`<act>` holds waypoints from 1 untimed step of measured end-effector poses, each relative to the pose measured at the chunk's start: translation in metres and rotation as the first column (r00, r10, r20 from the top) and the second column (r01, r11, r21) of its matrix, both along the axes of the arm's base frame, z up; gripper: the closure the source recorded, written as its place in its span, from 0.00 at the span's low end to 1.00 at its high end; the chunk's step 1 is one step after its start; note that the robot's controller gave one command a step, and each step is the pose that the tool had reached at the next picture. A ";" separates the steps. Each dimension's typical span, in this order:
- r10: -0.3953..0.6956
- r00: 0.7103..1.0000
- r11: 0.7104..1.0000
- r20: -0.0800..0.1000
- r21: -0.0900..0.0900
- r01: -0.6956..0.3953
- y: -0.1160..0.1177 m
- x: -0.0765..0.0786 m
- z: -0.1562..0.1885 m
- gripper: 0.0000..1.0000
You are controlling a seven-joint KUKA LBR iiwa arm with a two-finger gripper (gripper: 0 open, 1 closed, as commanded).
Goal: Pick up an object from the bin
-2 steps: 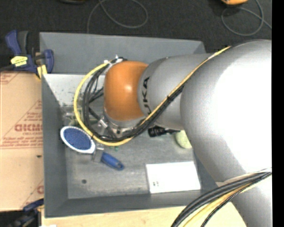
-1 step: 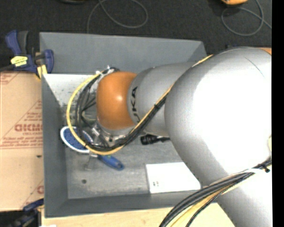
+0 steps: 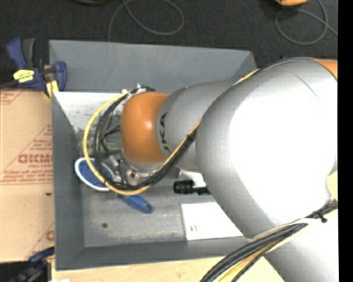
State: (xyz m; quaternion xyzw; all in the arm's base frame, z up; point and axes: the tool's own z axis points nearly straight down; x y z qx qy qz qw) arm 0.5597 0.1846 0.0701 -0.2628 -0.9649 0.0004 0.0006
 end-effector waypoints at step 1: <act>0.000 1.000 1.000 0.000 0.000 0.000 0.000 0.000 0.000 1.00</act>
Offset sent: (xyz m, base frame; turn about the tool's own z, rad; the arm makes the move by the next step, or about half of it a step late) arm 0.0000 0.0000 0.0110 0.0000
